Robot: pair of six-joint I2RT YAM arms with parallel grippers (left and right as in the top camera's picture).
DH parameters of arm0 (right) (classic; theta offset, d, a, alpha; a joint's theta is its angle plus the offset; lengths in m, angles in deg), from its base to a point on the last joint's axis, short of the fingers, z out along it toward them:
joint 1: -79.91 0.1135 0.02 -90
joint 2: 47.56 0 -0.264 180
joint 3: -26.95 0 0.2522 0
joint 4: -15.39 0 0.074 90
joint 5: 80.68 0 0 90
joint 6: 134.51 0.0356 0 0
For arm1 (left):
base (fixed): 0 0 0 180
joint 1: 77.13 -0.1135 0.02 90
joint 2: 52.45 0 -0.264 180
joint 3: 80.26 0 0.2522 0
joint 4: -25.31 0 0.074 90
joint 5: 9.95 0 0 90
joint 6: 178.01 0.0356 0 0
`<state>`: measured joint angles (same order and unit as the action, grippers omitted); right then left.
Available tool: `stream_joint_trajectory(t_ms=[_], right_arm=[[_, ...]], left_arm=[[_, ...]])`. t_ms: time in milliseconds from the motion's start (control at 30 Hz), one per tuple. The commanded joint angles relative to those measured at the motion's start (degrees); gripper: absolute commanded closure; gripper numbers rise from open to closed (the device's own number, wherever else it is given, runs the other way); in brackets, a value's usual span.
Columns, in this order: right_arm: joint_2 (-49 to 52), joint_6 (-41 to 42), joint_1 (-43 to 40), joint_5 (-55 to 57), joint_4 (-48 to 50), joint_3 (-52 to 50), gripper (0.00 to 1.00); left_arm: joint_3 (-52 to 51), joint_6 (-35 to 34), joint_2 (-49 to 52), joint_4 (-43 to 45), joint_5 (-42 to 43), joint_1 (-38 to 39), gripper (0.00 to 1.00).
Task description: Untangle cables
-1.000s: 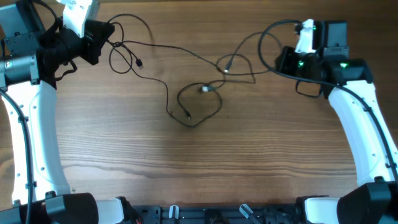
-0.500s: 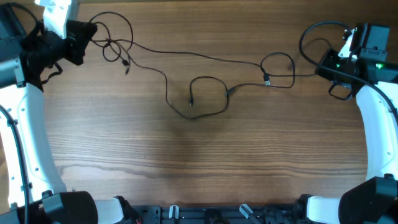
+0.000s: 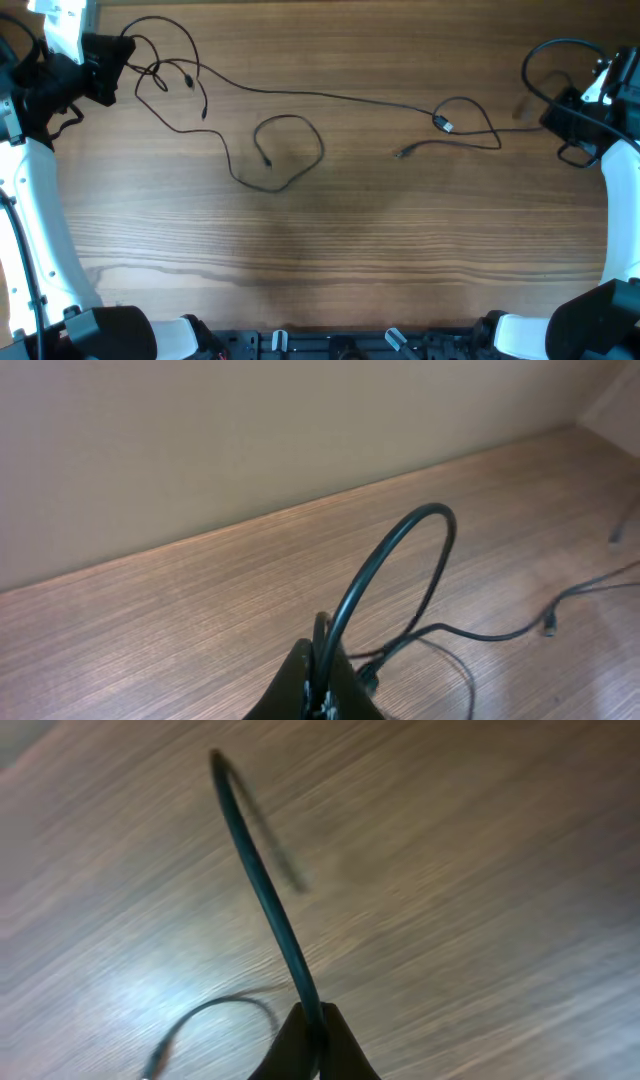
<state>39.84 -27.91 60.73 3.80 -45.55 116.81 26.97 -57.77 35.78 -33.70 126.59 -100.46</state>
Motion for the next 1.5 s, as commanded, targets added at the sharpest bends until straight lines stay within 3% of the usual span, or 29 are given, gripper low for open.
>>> stream_joint_trajectory(t_ms=[0,200,300,367,467,600,667,767,833,933,1100,1167,1233,1367,1467], right_arm=[[-0.39,-2.36,1.57,-18.67,0.17,0.04,0.96],[-0.28,-4.87,11.52,-26.53,1.14,0.07,0.96],[-0.31,-10.62,14.64,-37.88,3.19,0.07,0.96],[-0.66,-10.71,14.64,-44.33,5.2,0.07,0.96],[-1.53,-13.49,13.35,-59.06,10.03,0.07,0.96],[-1.68,-5.01,12.57,-69.2,20.24,0.07,0.96],[-1.7,1.7,12.57,-59.87,20.76,0.07,0.96],[-1.7,3.04,12.63,-36.89,12.13,0.07,0.96],[-1.68,2.91,13.79,-16.39,4.35,0.07,0.96],[-1.68,-2.75,16.37,-3.63,-0.96,0.07,0.96],[-1.68,-12.98,20.65,-2.51,-6.86,0.07,0.96],[-1.79,-22.75,23.58,-7.32,-8.57,0.09,0.96],[-1.79,-27.52,27.32,-10.19,-9.77,1.25,0.96],[-1.79,-31.39,31.87,-8.83,-11.37,3.65,0.96],[-1.66,-26.8,32.81,-3.52,-11.19,3.74,0.96]], left_arm=[[0.26,-1.16,0.52,-0.85,9.46,0.13,0.94],[0.26,-1.16,2.29,-3.52,10.69,6.38,0.88],[0.26,-1.14,3.54,-3.48,10.64,11.15,0.86],[0.26,-1.16,4.63,-2.97,10.64,13.9,0.74],[0.26,-1.16,6.03,-3.02,10.64,16.31,0.7],[0.26,-1.16,8.07,-3.02,10.64,18.16,0.67],[0.26,-1.16,9.11,-3.02,10.67,19.19,0.67],[0.26,-1.16,10.23,-3.91,10.62,20.61,0.67],[0.26,-1.14,10.91,-4.52,10.4,21.14,0.67],[0.26,-1.14,11.39,-4.52,10.4,21.2,0.67],[0.26,-1.16,11.39,-4.04,10.4,21.2,0.67],[0.26,-1.18,11.39,-4.09,10.4,21.2,0.67],[0.26,-1.18,11.39,-4.09,10.4,21.2,0.68],[0.26,-1.18,11.39,-4.28,10.12,21.2,0.68],[0.26,-1.18,11.39,-4.74,8.61,21.2,0.68]])
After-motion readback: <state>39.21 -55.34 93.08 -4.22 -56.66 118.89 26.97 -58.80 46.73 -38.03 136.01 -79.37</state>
